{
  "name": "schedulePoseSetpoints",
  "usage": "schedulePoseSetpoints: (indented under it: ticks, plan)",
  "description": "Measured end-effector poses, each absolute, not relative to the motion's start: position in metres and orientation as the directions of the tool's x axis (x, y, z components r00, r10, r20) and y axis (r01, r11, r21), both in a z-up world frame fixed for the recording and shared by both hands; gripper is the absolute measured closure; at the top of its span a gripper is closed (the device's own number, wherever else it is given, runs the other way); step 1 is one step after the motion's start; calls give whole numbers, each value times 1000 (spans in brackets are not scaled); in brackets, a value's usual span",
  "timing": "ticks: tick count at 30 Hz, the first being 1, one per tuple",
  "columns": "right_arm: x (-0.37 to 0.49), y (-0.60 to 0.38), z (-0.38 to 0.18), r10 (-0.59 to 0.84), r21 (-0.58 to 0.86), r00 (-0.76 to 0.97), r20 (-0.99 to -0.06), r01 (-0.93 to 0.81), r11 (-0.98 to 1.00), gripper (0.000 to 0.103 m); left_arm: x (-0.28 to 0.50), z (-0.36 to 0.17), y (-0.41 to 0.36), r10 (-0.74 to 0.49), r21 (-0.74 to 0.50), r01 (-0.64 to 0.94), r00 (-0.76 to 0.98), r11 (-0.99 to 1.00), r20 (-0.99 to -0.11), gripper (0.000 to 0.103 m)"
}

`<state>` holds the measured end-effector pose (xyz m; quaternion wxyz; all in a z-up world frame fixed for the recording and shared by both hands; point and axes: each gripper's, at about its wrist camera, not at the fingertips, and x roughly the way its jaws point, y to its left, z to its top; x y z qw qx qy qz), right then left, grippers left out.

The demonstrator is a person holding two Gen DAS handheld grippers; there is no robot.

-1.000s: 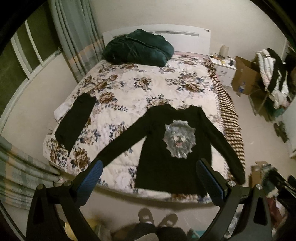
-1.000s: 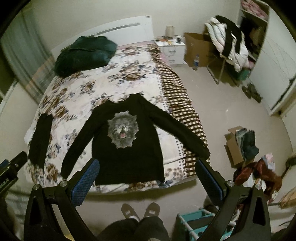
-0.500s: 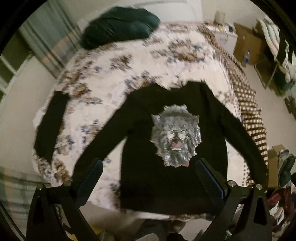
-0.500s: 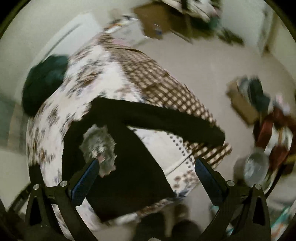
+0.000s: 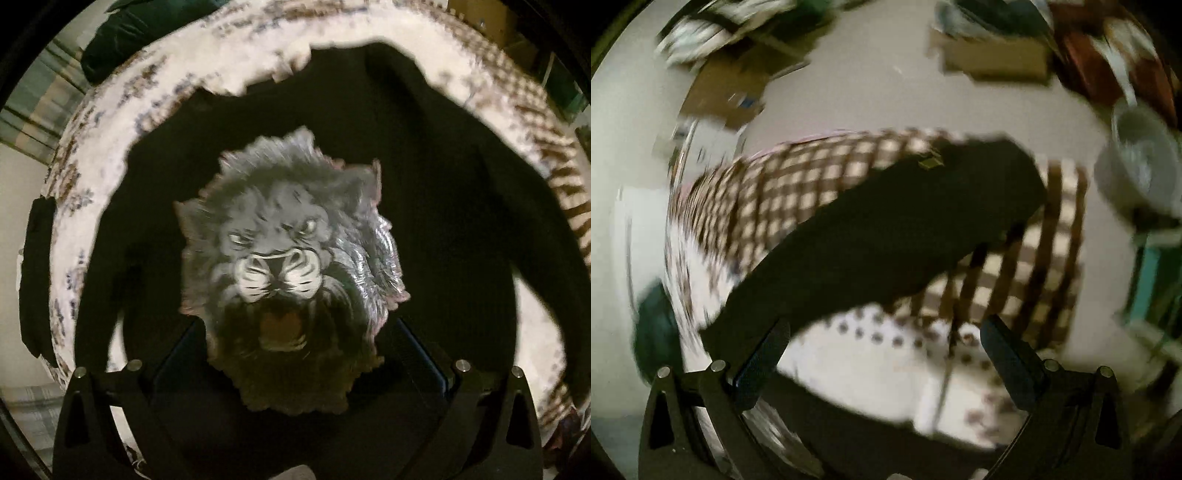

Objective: Fold small clothes

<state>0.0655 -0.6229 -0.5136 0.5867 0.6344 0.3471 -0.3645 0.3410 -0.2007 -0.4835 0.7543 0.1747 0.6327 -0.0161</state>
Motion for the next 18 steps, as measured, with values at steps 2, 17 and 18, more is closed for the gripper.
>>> schedulePoseSetpoints:
  ticks: [2,17,18]
  plan:
    - [51,-626,-541,-6,529,535,-845,832,-168,0,344,-501,-207,204,247,242,188,938,-961,0]
    - [50,-682,-593,-186,602,572,-799,763,-237,72,354,-543,-216,186,209,141,160,968,-969,0]
    - [47,-688,-591,-186,590,560,-807,772,-234,87,353,-543,-219,185,208,141,158,968,-970,0]
